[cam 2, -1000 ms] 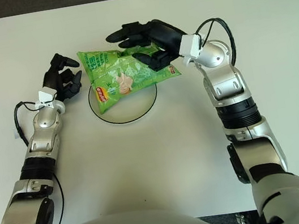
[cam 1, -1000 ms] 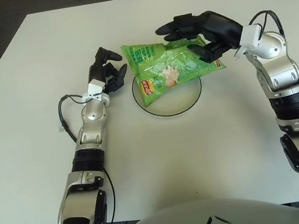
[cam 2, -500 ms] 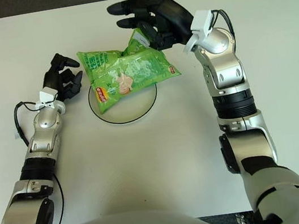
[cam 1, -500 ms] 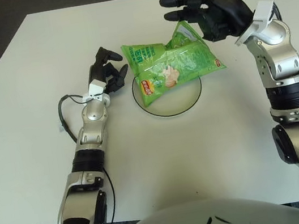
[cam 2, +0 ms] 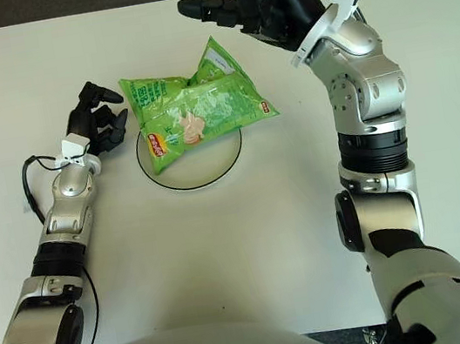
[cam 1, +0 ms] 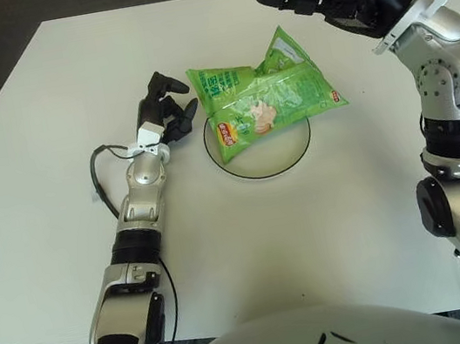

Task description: Put the snack into the plate.

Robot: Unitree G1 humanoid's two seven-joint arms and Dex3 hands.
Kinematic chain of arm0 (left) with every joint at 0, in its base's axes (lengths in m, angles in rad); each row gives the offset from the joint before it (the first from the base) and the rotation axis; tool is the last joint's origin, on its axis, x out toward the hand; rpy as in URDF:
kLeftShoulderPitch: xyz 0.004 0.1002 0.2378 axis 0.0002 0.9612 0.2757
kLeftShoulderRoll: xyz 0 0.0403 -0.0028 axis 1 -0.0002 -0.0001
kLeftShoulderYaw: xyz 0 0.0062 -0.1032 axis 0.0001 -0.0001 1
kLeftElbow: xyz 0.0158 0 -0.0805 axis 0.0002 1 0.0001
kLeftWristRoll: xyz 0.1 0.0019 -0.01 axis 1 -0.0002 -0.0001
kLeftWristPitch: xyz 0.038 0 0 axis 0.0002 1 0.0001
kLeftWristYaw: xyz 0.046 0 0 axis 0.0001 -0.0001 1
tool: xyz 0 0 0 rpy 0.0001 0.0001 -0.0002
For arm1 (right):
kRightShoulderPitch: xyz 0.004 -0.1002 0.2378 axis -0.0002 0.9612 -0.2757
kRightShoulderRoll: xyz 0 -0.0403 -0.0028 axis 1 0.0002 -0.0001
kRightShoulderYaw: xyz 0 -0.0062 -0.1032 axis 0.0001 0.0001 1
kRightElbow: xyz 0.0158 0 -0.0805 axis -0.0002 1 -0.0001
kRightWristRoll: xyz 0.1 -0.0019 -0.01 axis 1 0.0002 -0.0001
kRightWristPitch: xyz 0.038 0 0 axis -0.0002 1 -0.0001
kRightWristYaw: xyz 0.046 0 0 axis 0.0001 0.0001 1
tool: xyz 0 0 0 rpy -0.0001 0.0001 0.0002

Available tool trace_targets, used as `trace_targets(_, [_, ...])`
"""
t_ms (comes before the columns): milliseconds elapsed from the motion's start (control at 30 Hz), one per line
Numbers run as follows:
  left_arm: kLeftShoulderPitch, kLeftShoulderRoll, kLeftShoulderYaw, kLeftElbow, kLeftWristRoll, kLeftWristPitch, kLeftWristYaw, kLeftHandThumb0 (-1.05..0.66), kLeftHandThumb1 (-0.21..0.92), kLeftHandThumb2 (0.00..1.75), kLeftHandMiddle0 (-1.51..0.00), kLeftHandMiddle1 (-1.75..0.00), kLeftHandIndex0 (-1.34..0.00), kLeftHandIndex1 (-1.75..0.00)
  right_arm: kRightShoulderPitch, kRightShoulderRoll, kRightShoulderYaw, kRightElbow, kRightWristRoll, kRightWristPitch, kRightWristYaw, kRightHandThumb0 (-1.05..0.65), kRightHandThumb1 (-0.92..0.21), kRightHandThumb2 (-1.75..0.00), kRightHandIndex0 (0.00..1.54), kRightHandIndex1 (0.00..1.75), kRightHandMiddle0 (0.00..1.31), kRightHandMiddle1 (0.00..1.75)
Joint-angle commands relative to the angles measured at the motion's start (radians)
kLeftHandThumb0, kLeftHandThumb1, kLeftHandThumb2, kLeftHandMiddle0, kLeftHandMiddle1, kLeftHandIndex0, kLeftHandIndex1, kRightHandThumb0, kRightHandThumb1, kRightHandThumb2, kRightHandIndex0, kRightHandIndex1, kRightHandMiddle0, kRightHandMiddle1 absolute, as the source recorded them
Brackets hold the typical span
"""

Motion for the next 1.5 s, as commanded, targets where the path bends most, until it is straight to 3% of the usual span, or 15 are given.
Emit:
trace_targets(0, [0.067,-0.011,-0.015,0.051,0.014,0.037,-0.006,-0.37,0.84,0.52,-0.8,-1.57,-0.37,-1.62,-0.032,-0.02,-0.039,-0.015,0.032,-0.009,0.006,-0.72,-0.92,-0.71,0.52,0.0,0.59,0.13])
trace_targets(233, [0.066,-0.011,-0.014,0.054,0.013,0.036,-0.006,-0.37,0.84,0.52,-0.81,-1.57,-0.37,-1.62,-0.038,-0.038,-0.072,0.021,0.029,-0.067,0.019,-0.7,-0.92,-0.72,0.52,0.0,0.59,0.12])
trace_targets(900, [0.056,-0.003,-0.006,0.078,0.009,0.026,-0.007,-0.37,0.84,0.51,-0.81,-1.56,-0.37,-1.61,0.114,0.014,-0.053,0.098,-0.287,-0.466,-0.244,-0.67,-0.92,-0.59,0.72,0.05,0.68,0.15])
trace_targets(1267, [0.048,-0.003,0.004,0.103,0.001,0.011,-0.004,-0.37,0.85,0.5,-0.82,-1.56,-0.37,-1.61,0.157,-0.008,-0.057,0.19,-0.389,-0.572,-0.307,-0.63,-0.92,-0.65,0.69,0.01,0.6,0.11])
trace_targets(1467, [0.044,-0.021,0.027,0.119,-0.024,-0.016,0.007,-0.37,0.84,0.51,-0.82,-1.6,-0.37,-1.62,0.177,-0.012,-0.075,0.301,-0.431,-0.673,-0.362,-0.61,-0.92,-0.68,0.66,0.0,0.56,0.09])
